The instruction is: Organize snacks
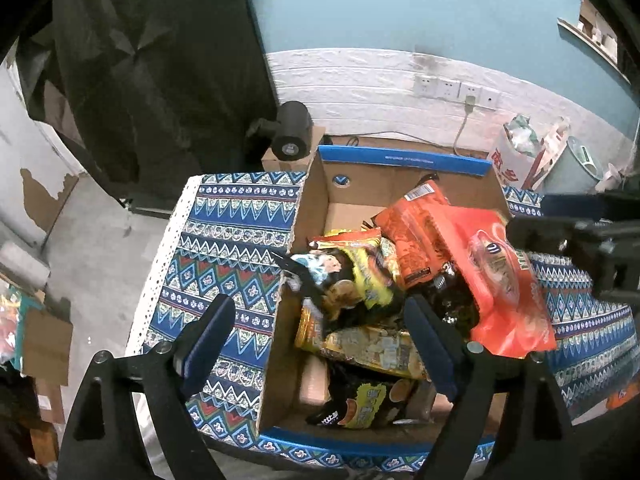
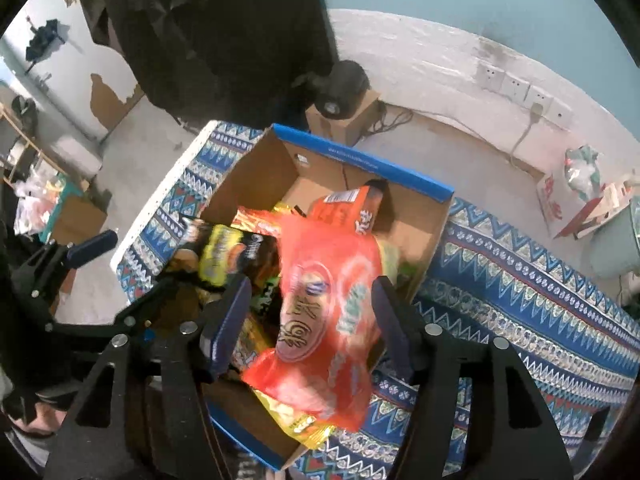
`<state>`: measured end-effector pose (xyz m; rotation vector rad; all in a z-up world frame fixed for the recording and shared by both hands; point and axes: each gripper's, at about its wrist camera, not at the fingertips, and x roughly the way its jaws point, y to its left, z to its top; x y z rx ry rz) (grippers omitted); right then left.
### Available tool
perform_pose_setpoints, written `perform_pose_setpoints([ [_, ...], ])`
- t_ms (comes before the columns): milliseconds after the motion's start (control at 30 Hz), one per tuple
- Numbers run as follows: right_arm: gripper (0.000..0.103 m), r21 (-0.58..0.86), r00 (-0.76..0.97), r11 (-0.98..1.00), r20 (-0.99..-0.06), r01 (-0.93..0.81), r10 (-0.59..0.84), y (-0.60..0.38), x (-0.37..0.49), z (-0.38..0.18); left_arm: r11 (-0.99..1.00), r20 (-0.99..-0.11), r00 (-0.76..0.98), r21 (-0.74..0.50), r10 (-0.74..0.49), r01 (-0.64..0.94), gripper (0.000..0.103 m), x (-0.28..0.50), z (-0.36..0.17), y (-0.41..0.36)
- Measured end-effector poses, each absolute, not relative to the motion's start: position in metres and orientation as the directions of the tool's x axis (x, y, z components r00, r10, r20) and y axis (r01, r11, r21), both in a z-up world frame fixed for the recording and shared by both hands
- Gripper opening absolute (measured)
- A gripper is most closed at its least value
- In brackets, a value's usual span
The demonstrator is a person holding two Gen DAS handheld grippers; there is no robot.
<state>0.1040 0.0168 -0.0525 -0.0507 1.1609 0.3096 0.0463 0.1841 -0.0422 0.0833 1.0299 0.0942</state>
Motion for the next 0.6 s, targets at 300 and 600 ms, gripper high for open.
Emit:
perform_pose_setpoints([
  [300,0.072,0.075,0.433,0.966,-0.884,-0.246,0.179,0.008,0.095,-0.03,0.994,-0.84,0.531,0.109,0.107,-0.029,0.088,0.039,-0.03,0.181],
  [600,0.074,0.04,0.462,0.975,-0.876,-0.219,0.14,-0.01,0.082,-0.022,0.995,-0.815,0.573,0.094,0.09,-0.023,0.094,0.032,-0.01,0.175],
])
